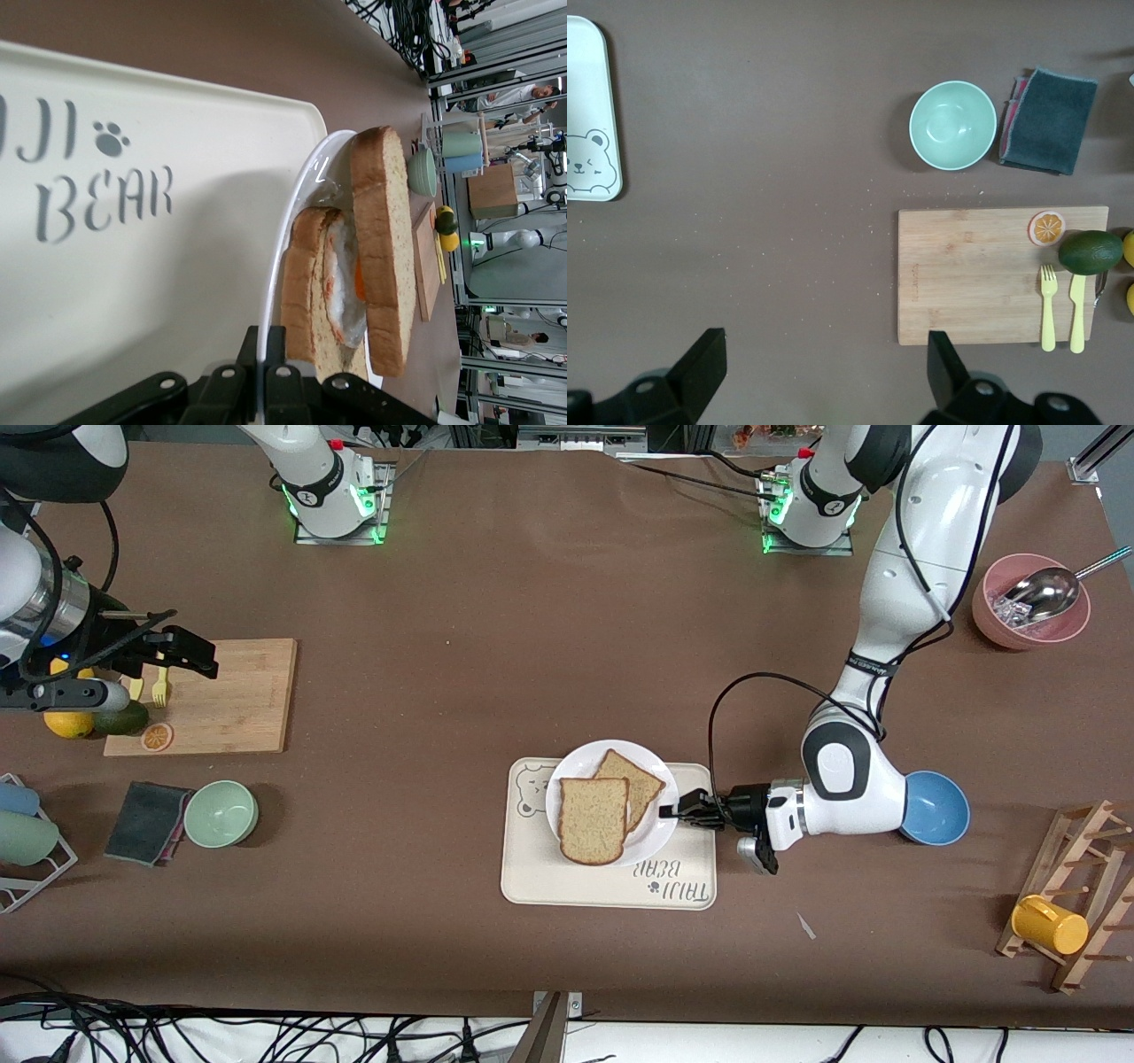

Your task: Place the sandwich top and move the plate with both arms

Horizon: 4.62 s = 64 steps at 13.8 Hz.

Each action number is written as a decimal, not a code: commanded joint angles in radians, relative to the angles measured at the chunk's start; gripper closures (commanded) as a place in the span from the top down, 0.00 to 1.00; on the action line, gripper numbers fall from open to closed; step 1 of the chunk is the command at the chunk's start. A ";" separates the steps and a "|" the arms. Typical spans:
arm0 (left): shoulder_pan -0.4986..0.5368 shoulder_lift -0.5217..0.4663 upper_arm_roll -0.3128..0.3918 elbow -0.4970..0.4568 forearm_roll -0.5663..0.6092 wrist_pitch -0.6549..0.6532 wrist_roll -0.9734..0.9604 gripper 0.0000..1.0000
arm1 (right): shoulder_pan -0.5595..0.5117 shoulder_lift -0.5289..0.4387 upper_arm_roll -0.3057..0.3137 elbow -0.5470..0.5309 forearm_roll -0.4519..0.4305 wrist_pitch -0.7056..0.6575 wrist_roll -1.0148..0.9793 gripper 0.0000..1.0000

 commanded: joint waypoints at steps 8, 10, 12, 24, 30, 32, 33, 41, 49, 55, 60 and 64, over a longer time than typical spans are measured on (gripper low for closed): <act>-0.009 0.172 -0.005 0.194 -0.027 0.019 -0.024 0.00 | 0.002 -0.016 0.006 -0.009 -0.013 -0.002 0.012 1.00; -0.017 0.178 -0.006 0.192 -0.027 0.017 -0.029 0.00 | 0.000 -0.014 0.006 -0.011 -0.013 0.000 0.014 1.00; -0.029 0.177 -0.006 0.191 -0.025 0.019 -0.033 0.26 | 0.002 -0.010 0.006 -0.011 -0.013 0.004 0.020 1.00; -0.034 0.030 0.026 0.183 0.307 0.008 -0.246 1.00 | 0.033 -0.007 0.009 -0.012 -0.014 0.008 0.064 1.00; -0.031 -0.101 0.026 0.180 0.700 -0.094 -0.438 1.00 | 0.043 -0.007 0.011 -0.011 -0.014 0.014 0.074 1.00; -0.029 -0.164 0.026 0.181 0.850 -0.159 -0.525 1.00 | 0.043 -0.007 0.011 -0.014 -0.008 0.023 0.074 1.00; -0.029 -0.197 0.026 0.181 0.913 -0.199 -0.562 1.00 | 0.043 -0.004 0.011 -0.017 -0.002 0.035 0.075 1.00; -0.014 -0.518 0.023 0.121 1.200 -0.463 -0.768 1.00 | 0.037 -0.003 0.011 -0.011 0.012 0.037 0.064 1.00; 0.150 -0.906 -0.029 -0.300 1.236 -0.324 -0.777 1.00 | 0.036 -0.003 -0.035 -0.003 0.021 0.012 0.061 1.00; 0.117 -0.983 -0.017 -0.375 1.289 -0.315 -0.817 1.00 | 0.036 -0.002 -0.045 -0.002 0.023 0.017 0.060 1.00; 0.100 -0.971 -0.012 -0.320 1.260 -0.395 -0.816 1.00 | 0.036 -0.002 -0.041 -0.008 0.021 0.011 0.060 1.00; 0.100 -0.955 0.017 -0.311 1.208 -0.395 -0.816 1.00 | 0.036 0.004 -0.043 -0.014 0.010 0.015 0.061 1.00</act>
